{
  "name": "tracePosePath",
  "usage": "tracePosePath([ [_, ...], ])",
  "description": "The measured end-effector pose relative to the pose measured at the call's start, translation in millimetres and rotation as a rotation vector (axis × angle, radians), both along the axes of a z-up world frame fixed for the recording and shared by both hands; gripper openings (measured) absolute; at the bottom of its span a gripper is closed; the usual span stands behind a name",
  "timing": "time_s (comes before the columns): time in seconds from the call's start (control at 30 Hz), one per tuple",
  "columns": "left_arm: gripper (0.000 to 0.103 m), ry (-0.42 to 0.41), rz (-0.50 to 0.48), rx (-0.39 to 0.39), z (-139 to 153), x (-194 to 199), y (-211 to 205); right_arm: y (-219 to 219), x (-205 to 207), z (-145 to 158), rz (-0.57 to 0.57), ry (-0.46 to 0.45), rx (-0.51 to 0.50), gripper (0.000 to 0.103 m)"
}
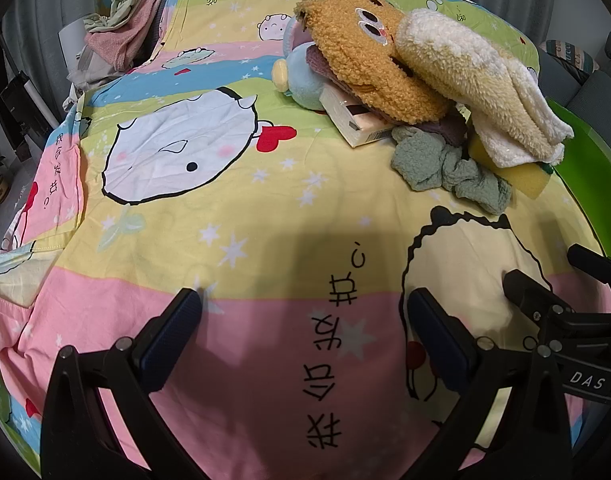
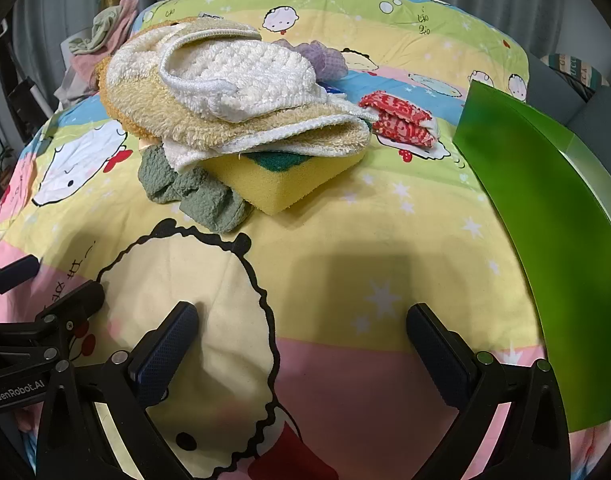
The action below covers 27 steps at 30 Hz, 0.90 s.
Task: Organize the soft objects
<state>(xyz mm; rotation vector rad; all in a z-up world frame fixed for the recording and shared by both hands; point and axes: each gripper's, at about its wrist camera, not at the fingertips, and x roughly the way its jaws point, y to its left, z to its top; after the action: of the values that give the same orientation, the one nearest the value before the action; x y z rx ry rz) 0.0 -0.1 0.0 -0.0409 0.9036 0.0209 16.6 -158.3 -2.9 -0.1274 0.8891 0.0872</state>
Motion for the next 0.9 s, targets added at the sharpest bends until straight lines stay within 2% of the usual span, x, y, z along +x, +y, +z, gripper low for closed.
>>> tracePosePath([
  [0.9, 0.103, 0.002, 0.002, -0.005, -1.3, 2.1, 1.1, 0.7, 0.5, 3.5, -0.012, 0.008, -0.005, 0.103],
])
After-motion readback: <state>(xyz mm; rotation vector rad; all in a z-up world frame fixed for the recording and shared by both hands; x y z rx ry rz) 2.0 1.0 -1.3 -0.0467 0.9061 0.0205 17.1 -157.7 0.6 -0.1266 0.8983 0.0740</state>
